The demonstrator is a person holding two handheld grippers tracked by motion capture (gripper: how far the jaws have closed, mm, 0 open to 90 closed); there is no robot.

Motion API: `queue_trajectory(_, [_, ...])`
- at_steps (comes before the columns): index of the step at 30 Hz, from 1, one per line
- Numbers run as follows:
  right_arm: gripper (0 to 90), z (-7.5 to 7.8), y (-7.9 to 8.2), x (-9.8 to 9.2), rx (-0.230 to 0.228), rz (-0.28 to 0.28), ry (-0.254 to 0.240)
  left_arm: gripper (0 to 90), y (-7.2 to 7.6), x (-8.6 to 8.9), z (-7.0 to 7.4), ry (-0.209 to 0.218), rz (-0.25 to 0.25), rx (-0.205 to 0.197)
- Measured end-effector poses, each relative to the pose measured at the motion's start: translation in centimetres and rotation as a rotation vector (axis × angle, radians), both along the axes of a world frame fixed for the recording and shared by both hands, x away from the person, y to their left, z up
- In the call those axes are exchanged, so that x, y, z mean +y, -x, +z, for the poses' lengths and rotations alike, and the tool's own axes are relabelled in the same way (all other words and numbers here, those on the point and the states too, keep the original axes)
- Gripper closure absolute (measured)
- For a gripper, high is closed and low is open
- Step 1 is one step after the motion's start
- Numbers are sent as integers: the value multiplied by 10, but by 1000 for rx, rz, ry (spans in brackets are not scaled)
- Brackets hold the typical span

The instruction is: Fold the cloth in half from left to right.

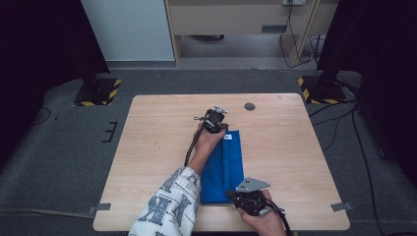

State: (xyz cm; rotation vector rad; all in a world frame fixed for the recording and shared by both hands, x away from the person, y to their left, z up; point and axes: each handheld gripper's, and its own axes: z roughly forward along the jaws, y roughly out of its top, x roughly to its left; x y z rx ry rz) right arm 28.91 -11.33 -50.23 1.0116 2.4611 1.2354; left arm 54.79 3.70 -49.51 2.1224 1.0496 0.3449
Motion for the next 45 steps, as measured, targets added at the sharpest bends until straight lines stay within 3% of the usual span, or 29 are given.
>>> queue_trajectory(6, [886,3,3,-4,-3,-1,-9,881,0,-6,6,-8,-18,-12])
queue_trajectory(15, [886,0,4,-8,8,-2,-5,880,1,-15,-3,-35,-36,4])
queue_trajectory(24, [866,-2,3,-8,17,-7,-9,866,0,-12,-6,-24,-32,9])
queue_trajectory(34, [512,-2,-1,-25,46,-79,-3,606,2,-15,-3,66,-27,-28])
queue_trajectory(38, [364,-2,-4,-31,43,-107,7,478,3,-14,0,69,-34,-48])
queue_trajectory(41, [302,-2,-7,-34,41,-117,17,400,5,-11,3,52,-53,-68])
queue_trajectory(45, [209,-5,-12,-33,41,-116,29,306,7,-5,9,70,-45,-66])
